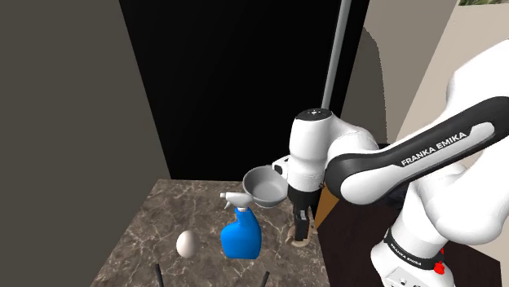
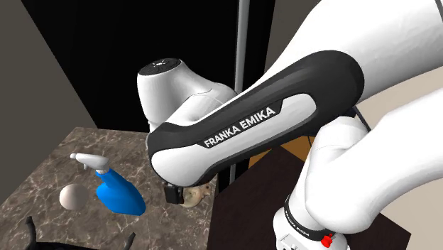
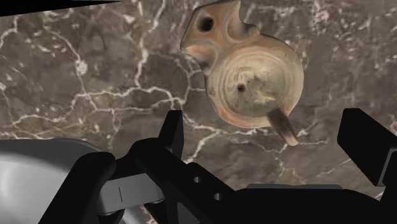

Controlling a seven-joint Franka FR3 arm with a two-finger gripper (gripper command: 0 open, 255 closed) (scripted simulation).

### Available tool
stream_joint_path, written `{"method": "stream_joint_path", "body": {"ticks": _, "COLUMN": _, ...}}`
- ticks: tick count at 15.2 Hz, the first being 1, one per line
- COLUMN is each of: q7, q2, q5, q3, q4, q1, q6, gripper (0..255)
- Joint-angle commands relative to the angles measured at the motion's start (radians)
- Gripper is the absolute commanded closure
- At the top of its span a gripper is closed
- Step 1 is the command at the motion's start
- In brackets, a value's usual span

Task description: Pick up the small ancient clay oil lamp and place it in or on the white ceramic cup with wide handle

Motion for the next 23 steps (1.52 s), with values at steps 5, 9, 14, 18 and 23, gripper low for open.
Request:
{"method": "stream_joint_path", "body": {"ticks": 5, "q7": 0.0, "q2": 0.088, "q5": 0.016, "q3": 0.025, "q4": -0.033, "q1": 0.004, "q6": 0.122, "gripper": 0}}
{"method": "stream_joint_path", "body": {"ticks": 9, "q7": 0.0, "q2": 0.097, "q5": 0.017, "q3": 0.027, "q4": -0.036, "q1": 0.004, "q6": 0.134, "gripper": 0}}
{"method": "stream_joint_path", "body": {"ticks": 14, "q7": 0.0, "q2": 0.097, "q5": 0.017, "q3": 0.027, "q4": -0.035, "q1": 0.004, "q6": 0.134, "gripper": 255}}
{"method": "stream_joint_path", "body": {"ticks": 18, "q7": 0.0, "q2": 0.097, "q5": 0.017, "q3": 0.027, "q4": -0.035, "q1": 0.003, "q6": 0.134, "gripper": 255}}
{"method": "stream_joint_path", "body": {"ticks": 23, "q7": 0.0, "q2": 0.097, "q5": 0.017, "q3": 0.027, "q4": -0.036, "q1": 0.004, "q6": 0.134, "gripper": 255}}
